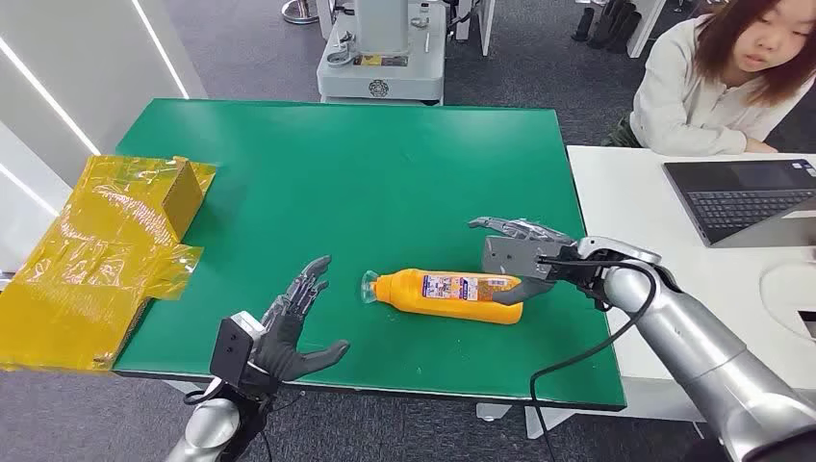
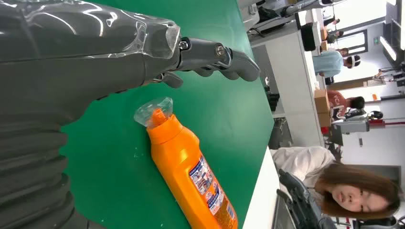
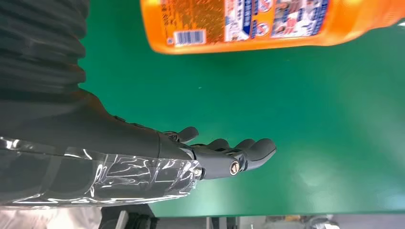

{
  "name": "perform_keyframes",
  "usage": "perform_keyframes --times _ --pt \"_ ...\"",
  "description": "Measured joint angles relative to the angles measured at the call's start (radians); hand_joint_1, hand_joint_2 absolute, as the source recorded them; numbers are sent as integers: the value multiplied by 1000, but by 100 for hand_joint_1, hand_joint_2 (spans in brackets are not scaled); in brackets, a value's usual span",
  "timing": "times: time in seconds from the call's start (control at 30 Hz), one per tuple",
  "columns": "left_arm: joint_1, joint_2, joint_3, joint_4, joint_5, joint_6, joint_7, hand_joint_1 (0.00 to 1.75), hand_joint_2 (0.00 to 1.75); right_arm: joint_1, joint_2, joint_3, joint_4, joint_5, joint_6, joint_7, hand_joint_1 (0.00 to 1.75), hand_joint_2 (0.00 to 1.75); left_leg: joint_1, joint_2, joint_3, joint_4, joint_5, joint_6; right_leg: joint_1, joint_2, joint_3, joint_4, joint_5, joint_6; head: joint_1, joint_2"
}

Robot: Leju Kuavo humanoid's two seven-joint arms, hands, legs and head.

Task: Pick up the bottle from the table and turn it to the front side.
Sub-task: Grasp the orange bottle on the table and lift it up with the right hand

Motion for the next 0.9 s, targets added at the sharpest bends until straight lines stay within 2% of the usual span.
perform_keyframes --times 0.37,0.6,0.9 --pt "3 -2 0 18 22 1 1 0 175 -131 6 175 88 -57 32 7 0 175 0 0 -1 0 0 0 0 -1 0 0 0 0 0 0" --pt "4 -9 0 26 39 6 1 0 175 -142 26 261 114 -70 74 7 0 175 0 -1 -1 0 0 0 0 -1 0 0 0 0 0 0" --pt "37 -16 0 26 66 28 -5 0 175 -140 17 365 129 -41 93 -7 0 175 0 -1 -1 0 0 0 0 -1 0 0 0 0 0 0"
